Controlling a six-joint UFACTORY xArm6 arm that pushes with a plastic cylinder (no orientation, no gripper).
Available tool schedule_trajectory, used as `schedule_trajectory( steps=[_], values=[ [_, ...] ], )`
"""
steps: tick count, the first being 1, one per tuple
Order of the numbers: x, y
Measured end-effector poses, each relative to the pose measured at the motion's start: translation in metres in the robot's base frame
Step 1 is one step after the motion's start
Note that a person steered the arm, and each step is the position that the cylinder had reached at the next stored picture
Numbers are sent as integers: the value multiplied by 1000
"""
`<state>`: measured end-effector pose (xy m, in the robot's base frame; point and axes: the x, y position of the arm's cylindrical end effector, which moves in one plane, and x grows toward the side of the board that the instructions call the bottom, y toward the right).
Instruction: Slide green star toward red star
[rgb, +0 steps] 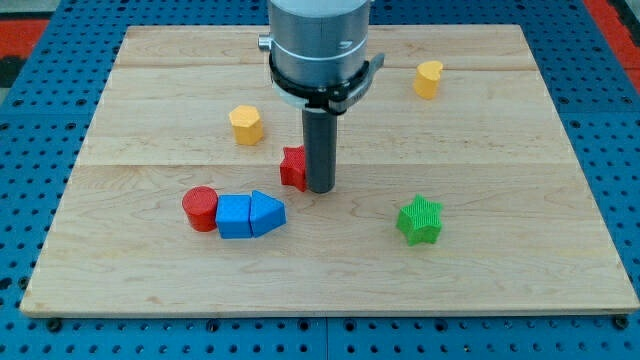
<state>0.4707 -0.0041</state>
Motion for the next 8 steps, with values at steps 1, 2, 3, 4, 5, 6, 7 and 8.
schedule_trajectory(
  steps=[1,2,3,4,5,6,7,8],
  values=[
    [-2,27],
    [-1,140],
    [2,254],
    [55,311],
    [98,303],
    [110,231],
    [100,159],
    [71,120]
  ],
)
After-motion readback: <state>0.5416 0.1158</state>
